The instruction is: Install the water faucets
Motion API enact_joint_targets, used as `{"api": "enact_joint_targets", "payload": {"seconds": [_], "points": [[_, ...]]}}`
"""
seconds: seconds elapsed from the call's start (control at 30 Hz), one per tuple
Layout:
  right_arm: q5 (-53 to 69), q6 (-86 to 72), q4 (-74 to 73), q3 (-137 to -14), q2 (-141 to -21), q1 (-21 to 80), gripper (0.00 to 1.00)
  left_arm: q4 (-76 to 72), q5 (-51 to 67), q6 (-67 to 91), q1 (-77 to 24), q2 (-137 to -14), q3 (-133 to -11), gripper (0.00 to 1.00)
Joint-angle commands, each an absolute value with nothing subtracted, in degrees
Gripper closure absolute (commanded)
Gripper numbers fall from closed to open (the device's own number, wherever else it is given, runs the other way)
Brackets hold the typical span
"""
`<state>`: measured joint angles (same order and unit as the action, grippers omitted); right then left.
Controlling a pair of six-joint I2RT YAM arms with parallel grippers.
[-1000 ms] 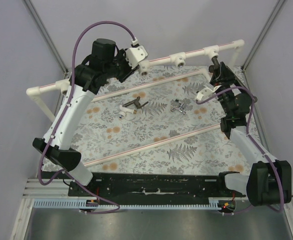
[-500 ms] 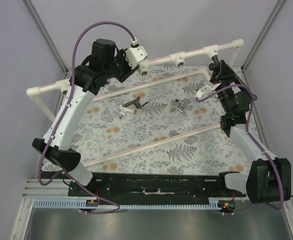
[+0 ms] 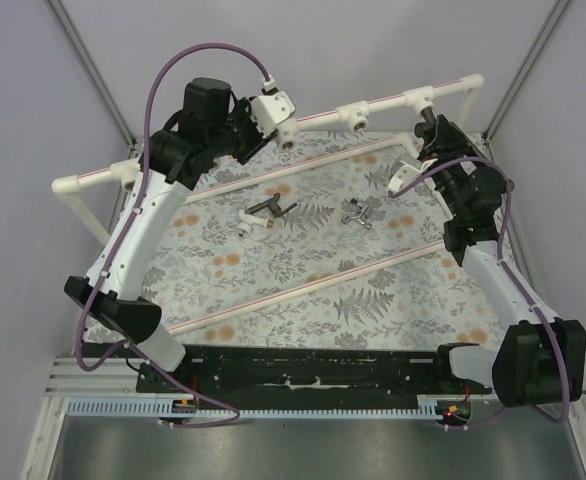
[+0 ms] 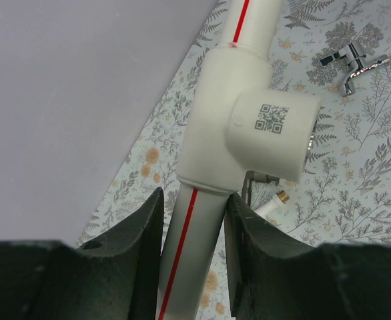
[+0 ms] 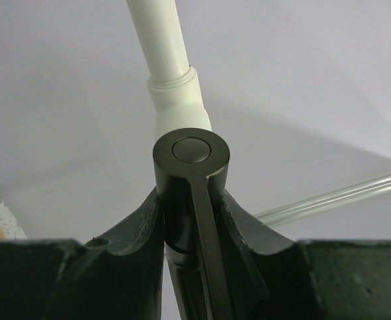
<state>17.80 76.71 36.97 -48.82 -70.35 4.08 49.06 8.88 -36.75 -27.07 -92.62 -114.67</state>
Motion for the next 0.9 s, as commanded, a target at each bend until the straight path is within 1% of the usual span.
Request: {"api": "enact_joint_targets", "payload": {"seconds": [0.0, 0.13, 0.23, 0.4, 0.57, 0.73, 0.87], "points": [[19.9, 79.4, 32.5, -53.9, -70.4, 4.2, 1.00, 50.5, 6.8, -29.9, -26.6, -91.6, -113.6, 0.98], [19.9, 73.5, 27.3, -56.9, -69.9, 4.2, 1.00, 50.6, 7.5, -30.1, -26.6, -91.6, -113.9, 0.98], [19.4, 67.7, 28.0, -57.6, -70.7, 4.1, 1.00, 50.6, 7.6, -30.1, -26.7, -91.7, -114.1, 0.98], [18.4, 53.0, 33.9, -56.9, -73.4, 4.1, 1.00, 50.7, 7.6, -29.5, -26.9, -91.7, -114.3, 0.98], [15.4, 37.0, 46.2, -54.1, -77.3, 4.1, 1.00, 50.6, 7.5, -28.9, -26.9, -91.8, -115.0, 0.98], [13.5, 23.5, 49.3, -53.8, -78.8, 4.2, 1.00, 50.5, 7.3, -28.7, -26.9, -91.6, -115.4, 0.98], [12.7, 16.6, 48.8, -54.4, -79.5, 4.2, 1.00, 50.5, 7.2, -28.9, -26.9, -91.8, -115.0, 0.98]]}}
